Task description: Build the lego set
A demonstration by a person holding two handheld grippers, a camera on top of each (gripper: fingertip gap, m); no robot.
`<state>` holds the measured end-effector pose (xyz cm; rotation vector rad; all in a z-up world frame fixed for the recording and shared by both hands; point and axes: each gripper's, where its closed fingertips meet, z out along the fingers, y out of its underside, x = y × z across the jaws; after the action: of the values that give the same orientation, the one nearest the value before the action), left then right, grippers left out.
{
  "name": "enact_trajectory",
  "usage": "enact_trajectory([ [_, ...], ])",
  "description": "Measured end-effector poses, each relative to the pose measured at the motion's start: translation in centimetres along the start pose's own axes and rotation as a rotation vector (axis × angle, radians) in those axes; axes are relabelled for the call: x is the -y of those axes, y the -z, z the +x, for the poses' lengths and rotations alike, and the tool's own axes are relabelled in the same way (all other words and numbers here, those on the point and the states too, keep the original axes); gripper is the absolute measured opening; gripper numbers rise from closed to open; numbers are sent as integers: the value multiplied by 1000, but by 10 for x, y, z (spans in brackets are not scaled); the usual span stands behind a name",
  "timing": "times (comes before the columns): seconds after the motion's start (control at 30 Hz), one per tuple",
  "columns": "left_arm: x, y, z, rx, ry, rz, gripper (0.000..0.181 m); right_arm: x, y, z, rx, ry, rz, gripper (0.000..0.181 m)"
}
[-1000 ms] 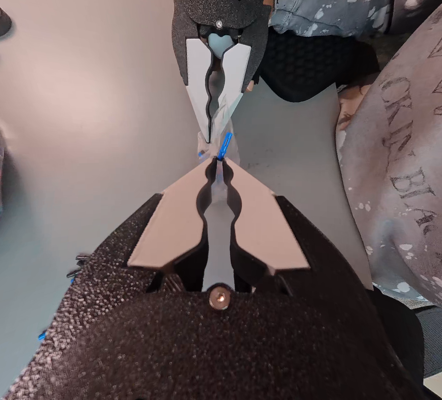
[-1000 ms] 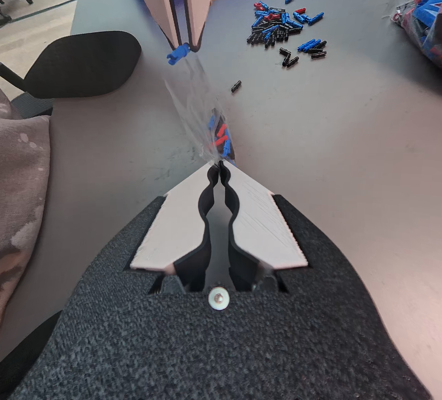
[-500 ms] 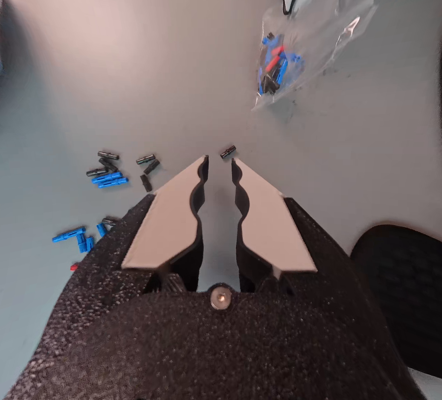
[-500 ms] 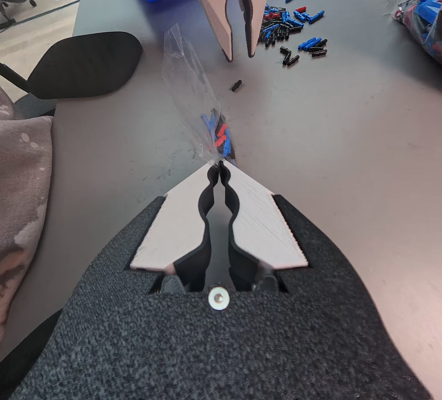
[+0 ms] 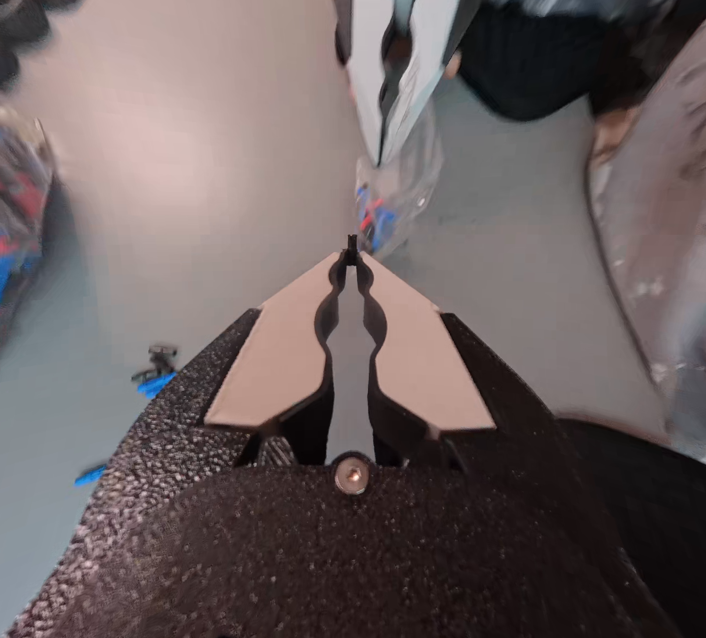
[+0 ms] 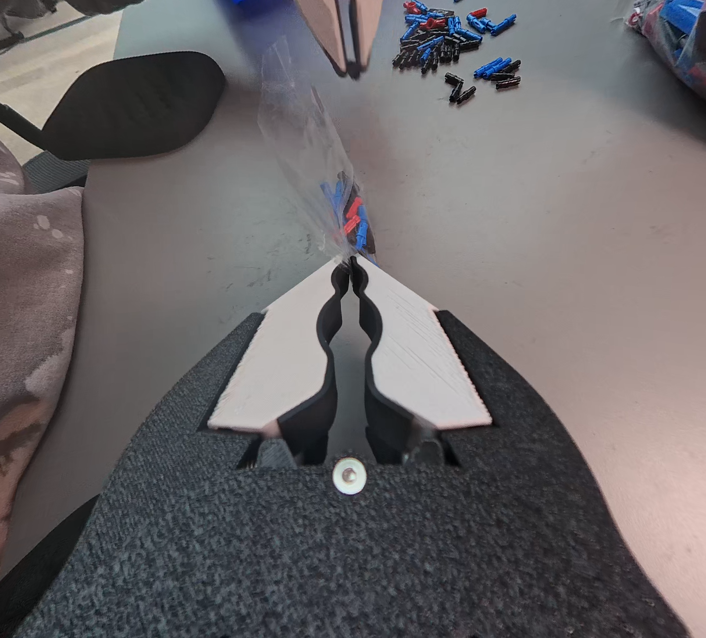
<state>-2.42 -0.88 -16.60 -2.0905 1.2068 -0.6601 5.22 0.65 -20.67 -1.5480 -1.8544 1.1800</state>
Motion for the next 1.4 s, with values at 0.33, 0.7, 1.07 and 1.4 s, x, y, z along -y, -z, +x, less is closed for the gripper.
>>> enact_trajectory([
  [0.33, 46, -11, 37, -51, -5, 23, 12, -1, -1, 0, -9, 4, -11, 0],
  [0.7, -80, 9, -95, 369, 308, -236, 27, -1, -2, -1, -1, 2, -13, 0],
  [1.07, -87, -2, -84, 290, 239, -328, 0, -1, -1, -1, -1, -7, -11, 0],
  [1.4, -64, 21, -79, 329, 213, -269, 3, -2, -2, -1, 1, -4, -14, 0],
])
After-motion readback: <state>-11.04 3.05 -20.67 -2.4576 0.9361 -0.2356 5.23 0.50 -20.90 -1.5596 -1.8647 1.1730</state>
